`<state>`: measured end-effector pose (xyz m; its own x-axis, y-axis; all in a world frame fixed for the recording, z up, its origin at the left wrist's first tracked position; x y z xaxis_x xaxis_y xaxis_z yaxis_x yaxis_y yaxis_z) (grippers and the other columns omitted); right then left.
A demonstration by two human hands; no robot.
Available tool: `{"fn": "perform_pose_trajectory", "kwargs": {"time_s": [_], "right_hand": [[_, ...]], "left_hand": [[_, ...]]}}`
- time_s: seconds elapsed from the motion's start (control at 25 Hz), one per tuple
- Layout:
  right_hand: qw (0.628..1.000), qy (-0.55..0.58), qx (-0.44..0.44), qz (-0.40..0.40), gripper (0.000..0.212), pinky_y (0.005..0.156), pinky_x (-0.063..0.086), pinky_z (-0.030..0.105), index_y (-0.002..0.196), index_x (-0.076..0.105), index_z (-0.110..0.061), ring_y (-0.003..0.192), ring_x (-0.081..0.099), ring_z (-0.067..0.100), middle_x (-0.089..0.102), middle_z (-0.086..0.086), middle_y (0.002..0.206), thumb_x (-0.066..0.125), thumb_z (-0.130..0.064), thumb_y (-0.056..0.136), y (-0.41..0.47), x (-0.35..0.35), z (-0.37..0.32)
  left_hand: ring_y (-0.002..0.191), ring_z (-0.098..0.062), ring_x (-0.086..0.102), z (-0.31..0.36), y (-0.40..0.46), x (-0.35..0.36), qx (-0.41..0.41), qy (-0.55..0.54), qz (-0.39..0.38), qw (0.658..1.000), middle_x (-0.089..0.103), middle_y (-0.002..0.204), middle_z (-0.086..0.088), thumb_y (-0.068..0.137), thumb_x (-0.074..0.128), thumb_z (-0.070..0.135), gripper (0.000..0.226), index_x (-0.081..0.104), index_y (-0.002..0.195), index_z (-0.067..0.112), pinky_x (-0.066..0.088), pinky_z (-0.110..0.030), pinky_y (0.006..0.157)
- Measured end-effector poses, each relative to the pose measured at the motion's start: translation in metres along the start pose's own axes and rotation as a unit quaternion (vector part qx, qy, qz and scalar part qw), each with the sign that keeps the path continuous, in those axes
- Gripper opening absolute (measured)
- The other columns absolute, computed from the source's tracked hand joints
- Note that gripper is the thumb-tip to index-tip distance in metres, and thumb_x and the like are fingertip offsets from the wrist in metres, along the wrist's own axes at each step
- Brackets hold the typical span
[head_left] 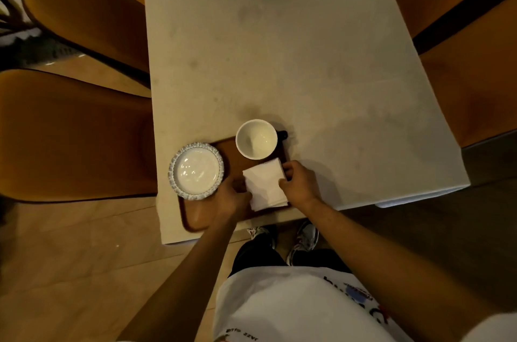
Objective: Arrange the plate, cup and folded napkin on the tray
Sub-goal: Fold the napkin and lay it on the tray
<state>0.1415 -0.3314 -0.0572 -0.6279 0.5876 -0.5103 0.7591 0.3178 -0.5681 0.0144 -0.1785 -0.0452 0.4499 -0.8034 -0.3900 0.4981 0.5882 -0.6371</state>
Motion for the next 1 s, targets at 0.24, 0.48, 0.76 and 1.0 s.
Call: {"fn": "perform_pose_trajectory", "kwargs": {"time_s": [0.24, 0.48, 0.76, 1.0], "right_hand": [[0.986, -0.148, -0.079, 0.001, 0.034, 0.082, 0.055, 0.037, 0.122, 0.062, -0.012, 0.100, 0.066, 0.031, 0.070, 0.012, 0.114, 0.059, -0.018, 0.089, -0.010, -0.001, -0.019], [0.968, -0.205, -0.143, -0.015, 0.049, 0.098, 0.052, 0.035, 0.142, 0.047, -0.019, 0.115, 0.056, 0.025, 0.048, 0.008, 0.136, 0.057, -0.012, 0.095, -0.023, 0.008, -0.009], [0.968, -0.224, -0.113, -0.024, 0.050, 0.098, 0.052, 0.038, 0.142, 0.046, -0.020, 0.116, 0.056, 0.025, 0.051, 0.007, 0.135, 0.058, -0.012, 0.094, -0.022, 0.014, -0.003], [0.955, -0.222, -0.193, -0.031, 0.040, 0.095, 0.051, 0.029, 0.134, 0.053, -0.014, 0.115, 0.058, 0.022, 0.056, 0.008, 0.132, 0.060, -0.021, 0.094, -0.034, 0.062, -0.045]], "left_hand": [[0.113, -0.030, 0.055, 0.012, -0.009, 0.002, 0.136, 0.198, 0.011, 0.971, 0.055, 0.126, -0.014, 0.081, 0.062, -0.003, 0.050, 0.057, 0.128, 0.009, 0.050, -0.038, 0.095], [0.114, -0.035, 0.050, 0.016, -0.017, 0.024, 0.267, 0.416, -0.005, 0.869, 0.052, 0.128, -0.018, 0.083, 0.059, 0.001, 0.051, 0.056, 0.134, 0.007, 0.044, -0.038, 0.094], [0.122, -0.034, 0.042, 0.007, -0.014, 0.032, 0.240, 0.461, -0.040, 0.854, 0.043, 0.136, -0.017, 0.088, 0.051, 0.016, 0.059, 0.040, 0.145, 0.008, 0.040, -0.040, 0.101], [0.102, -0.030, 0.053, 0.013, -0.016, 0.004, 0.287, 0.342, 0.005, 0.895, 0.057, 0.115, -0.015, 0.086, 0.060, 0.016, 0.033, 0.064, 0.118, 0.009, 0.046, -0.039, 0.086]]}}
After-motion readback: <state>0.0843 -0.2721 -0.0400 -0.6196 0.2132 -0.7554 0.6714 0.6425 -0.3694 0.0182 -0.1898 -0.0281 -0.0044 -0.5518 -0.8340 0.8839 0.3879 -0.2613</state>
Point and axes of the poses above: each hand's wrist, its own y-axis towards the middle knuckle, its own x-axis out of the palm, z = x × y, the point moved 8 cm from there along y, towards the middle knuckle
